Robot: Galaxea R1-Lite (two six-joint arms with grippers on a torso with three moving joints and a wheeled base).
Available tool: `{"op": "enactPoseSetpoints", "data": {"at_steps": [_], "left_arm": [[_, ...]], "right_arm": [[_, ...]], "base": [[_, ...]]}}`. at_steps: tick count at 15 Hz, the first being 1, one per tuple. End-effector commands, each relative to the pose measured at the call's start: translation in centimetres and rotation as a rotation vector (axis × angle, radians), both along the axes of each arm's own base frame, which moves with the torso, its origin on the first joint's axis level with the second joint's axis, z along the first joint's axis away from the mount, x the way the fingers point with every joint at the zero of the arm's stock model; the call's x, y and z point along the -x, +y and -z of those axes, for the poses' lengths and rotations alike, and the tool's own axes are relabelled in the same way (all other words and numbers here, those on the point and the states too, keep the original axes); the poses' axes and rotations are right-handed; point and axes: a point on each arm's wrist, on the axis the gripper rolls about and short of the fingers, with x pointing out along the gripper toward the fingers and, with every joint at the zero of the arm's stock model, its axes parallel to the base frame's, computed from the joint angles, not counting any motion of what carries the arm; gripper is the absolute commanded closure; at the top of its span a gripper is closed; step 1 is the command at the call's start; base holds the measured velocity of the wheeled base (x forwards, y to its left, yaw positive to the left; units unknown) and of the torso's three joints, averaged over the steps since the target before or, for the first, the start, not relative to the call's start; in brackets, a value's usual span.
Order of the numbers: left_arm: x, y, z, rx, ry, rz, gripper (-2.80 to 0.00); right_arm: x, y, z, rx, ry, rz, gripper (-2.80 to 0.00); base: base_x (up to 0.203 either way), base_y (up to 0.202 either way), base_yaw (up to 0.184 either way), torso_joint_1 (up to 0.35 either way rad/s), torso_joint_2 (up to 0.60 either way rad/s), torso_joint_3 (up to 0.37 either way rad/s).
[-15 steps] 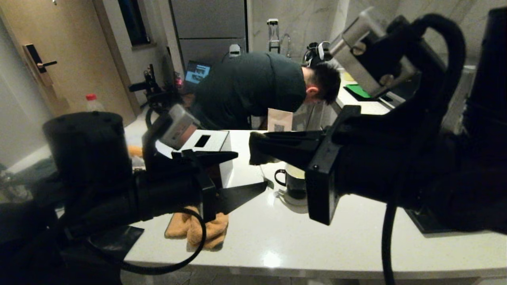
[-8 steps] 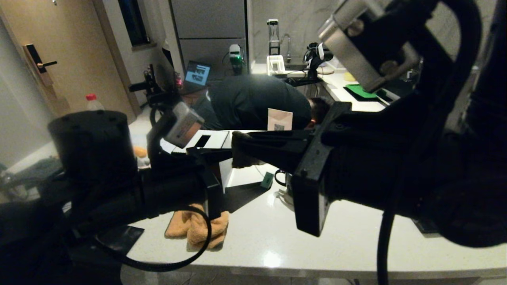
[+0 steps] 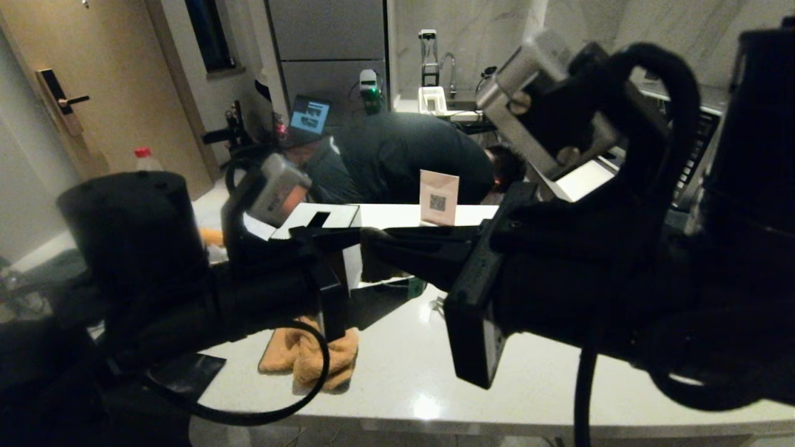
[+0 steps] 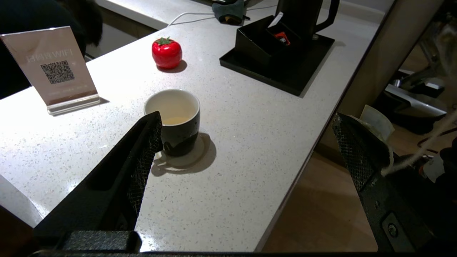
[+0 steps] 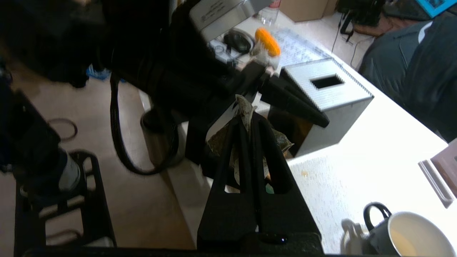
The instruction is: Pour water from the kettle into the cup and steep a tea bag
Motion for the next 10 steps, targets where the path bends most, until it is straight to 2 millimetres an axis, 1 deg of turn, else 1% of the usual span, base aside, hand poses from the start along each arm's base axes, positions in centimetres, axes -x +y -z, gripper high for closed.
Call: {"op": "enactPoseSetpoints", "data": {"at_steps": [1,5,10], "left_arm": [[0.3,0.2,0.1,0.001,0.002,0.004,-2.8],[1.3,0.4,1.0,-0.019,0.028,0.02,-2.8],[2.1,0.1,1.3,-0.024,0.034,0.048,-2.8]], "right_arm": [[-0.4,0.6,0.0,-0.032,-0.013,0.004,0.0],[-0.6,1.0,-0.5,-0.045,-0.019,0.006,0.0],[-0.9,1.5,-0.7,-0.05,-0.022,0.006,0.0]], "base": [[0.0,0.0,0.0,0.0,0.0,0.0],[0.0,0.0,0.0,0.0,0.0,0.0],[0.0,0.0,0.0,0.0,0.0,0.0]]}}
